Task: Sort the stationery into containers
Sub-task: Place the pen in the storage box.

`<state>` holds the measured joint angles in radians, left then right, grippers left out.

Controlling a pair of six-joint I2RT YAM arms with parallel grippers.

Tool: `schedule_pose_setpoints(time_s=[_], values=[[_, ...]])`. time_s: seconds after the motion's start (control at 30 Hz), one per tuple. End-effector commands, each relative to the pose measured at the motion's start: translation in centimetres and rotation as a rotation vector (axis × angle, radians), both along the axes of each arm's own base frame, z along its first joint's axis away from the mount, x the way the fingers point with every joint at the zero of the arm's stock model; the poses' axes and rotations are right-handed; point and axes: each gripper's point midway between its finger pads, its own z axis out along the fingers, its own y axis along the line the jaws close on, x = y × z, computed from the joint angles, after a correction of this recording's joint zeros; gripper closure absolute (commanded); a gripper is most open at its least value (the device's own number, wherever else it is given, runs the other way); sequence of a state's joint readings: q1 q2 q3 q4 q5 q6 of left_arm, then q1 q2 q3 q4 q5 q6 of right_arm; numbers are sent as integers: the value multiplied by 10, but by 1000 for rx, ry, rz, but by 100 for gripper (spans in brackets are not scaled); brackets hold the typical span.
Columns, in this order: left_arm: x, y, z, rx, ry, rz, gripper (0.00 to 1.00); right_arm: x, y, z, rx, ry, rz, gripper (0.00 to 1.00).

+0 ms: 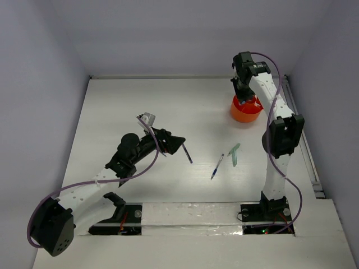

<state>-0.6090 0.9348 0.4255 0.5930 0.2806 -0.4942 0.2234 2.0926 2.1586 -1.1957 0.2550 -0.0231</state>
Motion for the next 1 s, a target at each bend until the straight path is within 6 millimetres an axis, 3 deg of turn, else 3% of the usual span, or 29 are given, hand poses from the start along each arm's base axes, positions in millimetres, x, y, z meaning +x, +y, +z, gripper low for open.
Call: schedule_pose_setpoints(time_s=[0.0, 0.17, 0.3, 0.43, 0.73, 0.9, 0.93, 0.97], values=[[2, -4, 21, -26, -66, -8, 1, 15, 1, 19, 4, -76, 13, 100], [3, -4, 21, -26, -66, -6, 1, 20, -2, 16, -15, -82, 2, 100], [3, -5, 20, -28, -64, -16, 1, 26, 1, 21, 1, -109, 5, 88], [2, -9, 20, -27, -61, -25, 1, 27, 0, 23, -2, -119, 2, 65], [3, -7, 19, -24, -62, -13, 1, 32, 0, 17, -7, -130, 0, 65], [3, -7, 20, -27, -65, -9, 1, 27, 14, 48, 46, -242, 3, 55], [3, -7, 20, -29, -65, -11, 1, 16, 23, 72, 80, -298, 21, 48], [3, -6, 21, -30, -66, -9, 1, 15, 32, 83, 128, -356, 3, 43]])
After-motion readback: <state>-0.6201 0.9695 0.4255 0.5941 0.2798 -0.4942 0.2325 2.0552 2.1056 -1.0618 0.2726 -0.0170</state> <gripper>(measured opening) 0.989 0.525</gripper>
